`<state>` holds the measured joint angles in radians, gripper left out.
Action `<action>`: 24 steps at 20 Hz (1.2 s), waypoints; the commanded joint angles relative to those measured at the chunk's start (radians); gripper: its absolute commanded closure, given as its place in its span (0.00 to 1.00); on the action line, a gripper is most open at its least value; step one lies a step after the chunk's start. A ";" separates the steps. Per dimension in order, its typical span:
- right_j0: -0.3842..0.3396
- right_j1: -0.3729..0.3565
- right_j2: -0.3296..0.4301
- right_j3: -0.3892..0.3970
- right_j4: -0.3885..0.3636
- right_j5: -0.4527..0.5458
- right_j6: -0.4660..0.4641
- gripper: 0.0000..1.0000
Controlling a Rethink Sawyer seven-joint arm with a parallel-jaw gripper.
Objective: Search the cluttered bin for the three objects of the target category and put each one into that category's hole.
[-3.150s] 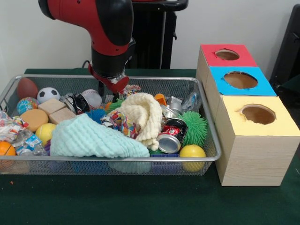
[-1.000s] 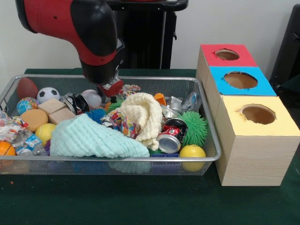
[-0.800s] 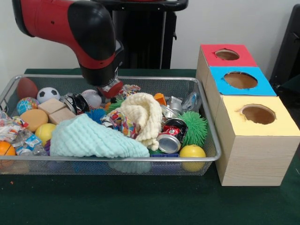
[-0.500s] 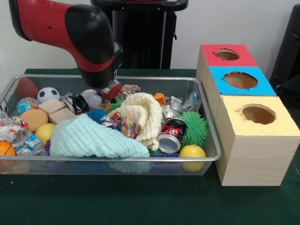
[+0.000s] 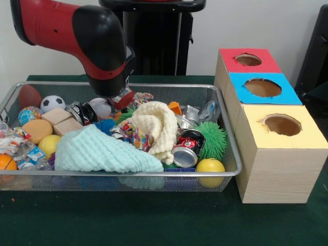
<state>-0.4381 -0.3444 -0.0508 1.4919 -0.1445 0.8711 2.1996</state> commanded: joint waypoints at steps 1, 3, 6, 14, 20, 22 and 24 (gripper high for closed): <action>0.033 0.077 0.046 -0.143 -0.005 -0.234 0.120 0.00; 0.044 0.053 0.040 -0.134 -0.005 -0.219 0.119 0.00; 0.069 -0.007 0.020 -0.120 0.007 -0.138 0.124 0.00; 0.064 -0.069 0.016 -0.067 0.013 -0.140 0.086 0.00; 0.052 -0.081 0.021 -0.069 0.021 -0.113 0.072 0.00; 0.036 -0.043 0.033 -0.080 0.011 -0.166 0.062 0.00; 0.020 0.000 0.046 -0.087 0.002 -0.225 0.056 0.00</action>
<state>-0.3761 -0.4161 -0.0736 1.4499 -0.1455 0.8013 2.1998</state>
